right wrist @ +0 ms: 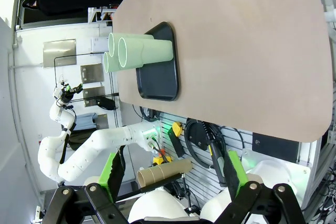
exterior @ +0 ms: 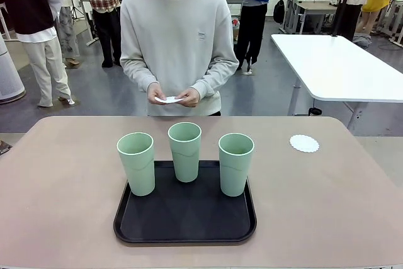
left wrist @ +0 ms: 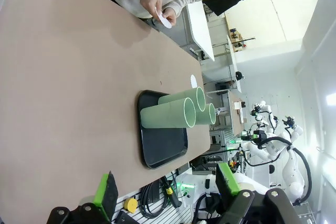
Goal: Place coasters on the table and set cups on them.
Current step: Pick up one Reusable plastic cup and place it on a coaster set by the human.
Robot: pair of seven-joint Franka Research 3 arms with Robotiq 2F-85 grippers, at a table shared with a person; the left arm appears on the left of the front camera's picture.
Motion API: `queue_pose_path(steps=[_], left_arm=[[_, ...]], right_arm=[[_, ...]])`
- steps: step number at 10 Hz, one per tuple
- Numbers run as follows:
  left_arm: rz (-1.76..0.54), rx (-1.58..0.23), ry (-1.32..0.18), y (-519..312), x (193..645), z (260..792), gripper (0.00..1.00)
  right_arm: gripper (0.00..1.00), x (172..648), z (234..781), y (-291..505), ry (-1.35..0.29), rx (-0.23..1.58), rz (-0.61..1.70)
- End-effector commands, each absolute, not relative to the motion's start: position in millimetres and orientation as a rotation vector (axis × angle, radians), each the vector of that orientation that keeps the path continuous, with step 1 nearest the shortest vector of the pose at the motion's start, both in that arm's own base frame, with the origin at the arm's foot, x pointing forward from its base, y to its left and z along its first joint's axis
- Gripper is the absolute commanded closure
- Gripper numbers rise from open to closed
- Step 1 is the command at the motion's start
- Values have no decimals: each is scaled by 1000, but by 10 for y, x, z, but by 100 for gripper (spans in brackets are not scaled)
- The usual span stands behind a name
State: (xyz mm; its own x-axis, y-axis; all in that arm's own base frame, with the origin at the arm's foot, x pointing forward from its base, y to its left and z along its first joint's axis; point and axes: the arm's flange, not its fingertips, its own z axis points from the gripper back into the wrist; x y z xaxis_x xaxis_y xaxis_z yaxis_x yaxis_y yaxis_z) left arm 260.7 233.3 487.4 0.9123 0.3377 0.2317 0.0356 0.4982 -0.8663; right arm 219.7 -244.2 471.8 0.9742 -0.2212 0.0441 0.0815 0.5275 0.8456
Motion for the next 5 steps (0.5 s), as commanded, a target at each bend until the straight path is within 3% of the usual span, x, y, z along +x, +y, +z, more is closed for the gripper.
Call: queue_pose_path(steps=[1,2,5], left_arm=[[188,-1052,-402,2335,2594,4880,0],[188,-1052,-402,2335,2594,4880,0],[188,-1052,-402,2335,2594,4880,0]], right_arm=[[0,2200,4707,-2448,-160,1013,-179],[0,2197,4718,-2442,-153,1000,-182],[0,2631,5439,-1999,-178,686,280]])
